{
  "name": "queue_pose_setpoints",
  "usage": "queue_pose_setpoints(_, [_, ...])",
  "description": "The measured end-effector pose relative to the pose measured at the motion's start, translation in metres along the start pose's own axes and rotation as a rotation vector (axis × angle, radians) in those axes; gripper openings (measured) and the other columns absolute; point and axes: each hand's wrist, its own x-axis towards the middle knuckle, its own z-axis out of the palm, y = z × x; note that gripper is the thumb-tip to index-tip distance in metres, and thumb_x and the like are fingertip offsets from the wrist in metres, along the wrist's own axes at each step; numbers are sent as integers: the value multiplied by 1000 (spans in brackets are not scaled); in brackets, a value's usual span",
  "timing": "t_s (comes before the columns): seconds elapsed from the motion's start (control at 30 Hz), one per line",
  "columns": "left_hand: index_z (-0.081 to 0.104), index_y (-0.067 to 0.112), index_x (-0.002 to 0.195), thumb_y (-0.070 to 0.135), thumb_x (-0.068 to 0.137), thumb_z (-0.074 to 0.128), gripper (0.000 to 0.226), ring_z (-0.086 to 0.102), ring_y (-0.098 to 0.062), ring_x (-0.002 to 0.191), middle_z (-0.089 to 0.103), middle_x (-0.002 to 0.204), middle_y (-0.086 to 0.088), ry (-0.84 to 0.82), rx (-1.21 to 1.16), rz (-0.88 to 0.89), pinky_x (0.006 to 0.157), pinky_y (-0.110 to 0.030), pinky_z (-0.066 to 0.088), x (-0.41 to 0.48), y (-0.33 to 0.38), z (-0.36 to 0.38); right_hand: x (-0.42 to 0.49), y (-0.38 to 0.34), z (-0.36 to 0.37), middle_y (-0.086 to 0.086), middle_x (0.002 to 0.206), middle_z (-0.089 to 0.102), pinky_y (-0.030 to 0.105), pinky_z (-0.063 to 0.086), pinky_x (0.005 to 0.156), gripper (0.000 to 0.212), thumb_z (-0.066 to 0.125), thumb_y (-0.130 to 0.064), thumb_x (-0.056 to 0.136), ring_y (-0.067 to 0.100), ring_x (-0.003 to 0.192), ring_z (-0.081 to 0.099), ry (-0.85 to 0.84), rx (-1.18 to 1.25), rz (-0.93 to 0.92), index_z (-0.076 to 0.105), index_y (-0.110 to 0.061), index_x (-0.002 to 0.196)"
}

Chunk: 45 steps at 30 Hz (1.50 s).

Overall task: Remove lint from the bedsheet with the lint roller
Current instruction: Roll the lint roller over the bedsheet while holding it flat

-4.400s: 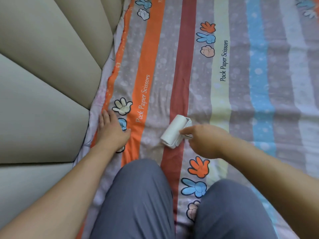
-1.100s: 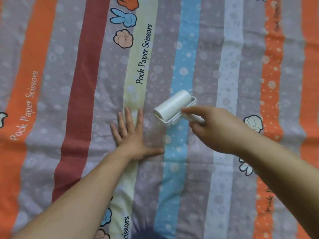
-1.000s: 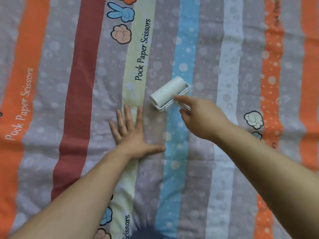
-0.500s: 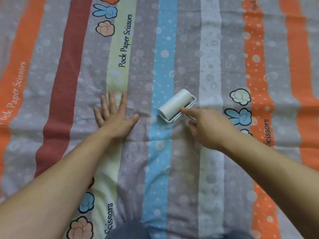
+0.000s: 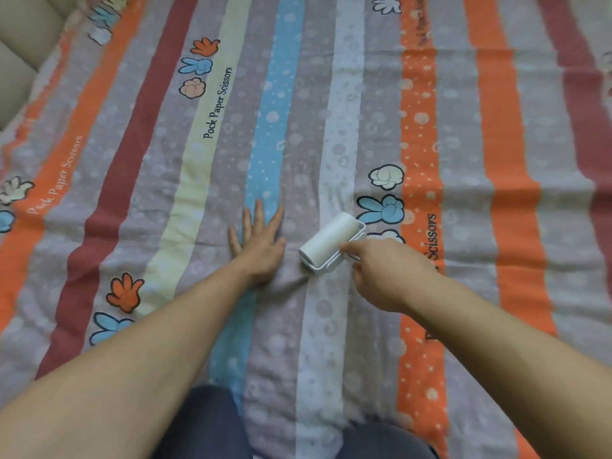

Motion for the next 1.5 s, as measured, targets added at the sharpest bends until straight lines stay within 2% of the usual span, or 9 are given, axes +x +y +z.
queue_pose_setpoints(0.23, [-19,40,157,69,99,26,80,-38,-22,146,-40,160,2,-20,146,-95,117,-56,-22,0,12,17,-38,46,-17,-6,126,61,36,53,83,50,42,-26,91,20,107,60,-157,5,-50,44,-44,138])
queue_pose_setpoints(0.33, [-22,40,155,90,80,21,100,-41,-23,145,-42,158,1,-32,172,-101,116,-56,-24,0,10,18,-37,54,-54,-19,97,60,22,48,70,45,45,-27,92,-5,77,57,-231,96,-41,50,-45,133])
queue_pose_setpoints(0.4, [-26,41,153,98,58,11,118,-45,-23,142,-45,156,0,-58,179,-93,115,-56,-25,0,10,16,-20,44,-70,-15,94,61,24,46,63,44,46,-28,93,-3,63,52,-132,188,-59,52,-46,132])
queue_pose_setpoints(0.5, [-32,41,151,104,51,16,127,-52,-22,136,-51,152,1,-86,147,-89,114,-57,-26,0,8,14,36,13,-68,-5,118,64,27,46,61,47,45,-26,94,7,74,60,93,244,-67,47,-43,138])
queue_pose_setpoints(0.6, [-37,43,147,105,56,29,129,-57,-18,131,-57,146,3,-139,98,-80,113,-56,-29,6,5,14,107,-18,-51,1,128,60,35,49,77,53,45,-22,93,27,107,59,176,151,-42,39,-40,142])
queue_pose_setpoints(0.77, [-39,40,147,103,60,35,130,-59,-19,129,-57,147,1,-178,97,-73,111,-54,-32,13,3,17,154,-41,-32,9,118,60,37,45,70,55,44,-9,88,32,102,58,132,57,12,40,-29,139])
queue_pose_setpoints(1.0, [-38,41,147,104,59,32,129,-57,-21,130,-56,147,0,-163,99,-61,111,-56,-30,13,1,18,94,-4,-9,13,106,61,38,47,63,56,43,-14,90,35,90,59,141,-13,16,34,-36,141])
queue_pose_setpoints(1.27, [-33,44,150,107,39,32,143,-53,-19,135,-52,152,3,-167,50,-43,112,-54,-29,1,5,7,11,45,7,3,121,62,34,45,68,54,40,-26,94,30,104,58,112,-24,90,33,-46,143])
queue_pose_setpoints(1.5, [-17,29,159,98,57,55,142,-37,-25,147,-35,162,-11,-52,215,-14,114,-58,-25,1,35,-2,-46,77,-2,-6,131,60,32,39,64,52,43,-32,93,21,111,58,-3,-26,144,36,-54,140])
